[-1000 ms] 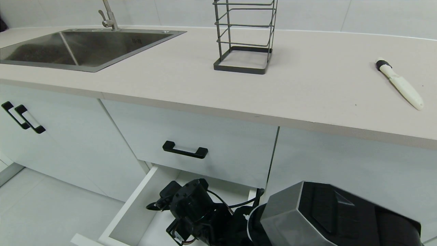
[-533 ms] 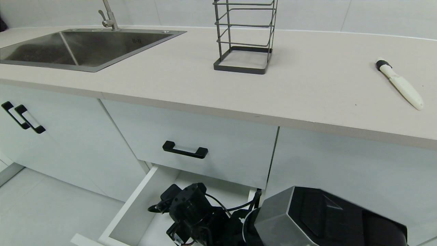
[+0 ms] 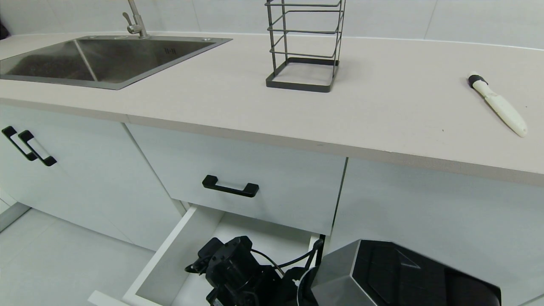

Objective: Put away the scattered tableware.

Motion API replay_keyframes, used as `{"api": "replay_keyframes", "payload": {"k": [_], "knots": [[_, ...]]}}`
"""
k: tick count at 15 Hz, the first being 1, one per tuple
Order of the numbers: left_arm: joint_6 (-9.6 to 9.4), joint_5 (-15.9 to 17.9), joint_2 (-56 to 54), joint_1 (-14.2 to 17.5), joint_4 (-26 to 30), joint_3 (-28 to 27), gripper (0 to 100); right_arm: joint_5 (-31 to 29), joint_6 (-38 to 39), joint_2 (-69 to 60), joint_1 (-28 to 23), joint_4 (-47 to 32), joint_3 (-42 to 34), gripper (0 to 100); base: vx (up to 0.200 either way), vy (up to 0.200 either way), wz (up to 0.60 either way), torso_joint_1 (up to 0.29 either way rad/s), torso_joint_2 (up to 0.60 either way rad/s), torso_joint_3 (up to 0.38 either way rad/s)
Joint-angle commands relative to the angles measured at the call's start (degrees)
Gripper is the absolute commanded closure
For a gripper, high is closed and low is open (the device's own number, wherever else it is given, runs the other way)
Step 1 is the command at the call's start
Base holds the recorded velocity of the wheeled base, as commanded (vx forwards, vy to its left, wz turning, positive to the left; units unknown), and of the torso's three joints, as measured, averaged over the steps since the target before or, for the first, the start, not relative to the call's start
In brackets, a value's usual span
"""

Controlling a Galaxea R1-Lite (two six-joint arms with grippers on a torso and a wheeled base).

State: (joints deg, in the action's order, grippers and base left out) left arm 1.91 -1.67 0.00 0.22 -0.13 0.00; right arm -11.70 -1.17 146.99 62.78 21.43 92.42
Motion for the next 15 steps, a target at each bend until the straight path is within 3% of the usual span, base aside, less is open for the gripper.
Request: {"api": "replay_keyframes", "payload": {"k": [1,6,7,15], "knots": [[0.02,0.0,0.0,0.0,0.0,0.0,0,0.0,-0.1,0.2,0.1,0.0,0.0,100,0.000,0.000,0.00,0.000,0.00,0.000],[0.02,-0.1,0.0,0.0,0.0,0.0,0,0.0,-0.3,0.2,0.1,0.0,0.0,100,0.000,0.000,0.00,0.000,0.00,0.000],[0.02,0.0,0.0,0.0,0.0,0.0,0,0.0,-0.4,0.1,0.1,0.0,-0.1,0,0.000,0.000,0.00,0.000,0.00,0.000],[0.02,0.0,0.0,0.0,0.0,0.0,0,-1.7,-0.4,-9.2,2.9,0.0,-2.9,0,0.000,0.000,0.00,0.000,0.00,0.000]]}}
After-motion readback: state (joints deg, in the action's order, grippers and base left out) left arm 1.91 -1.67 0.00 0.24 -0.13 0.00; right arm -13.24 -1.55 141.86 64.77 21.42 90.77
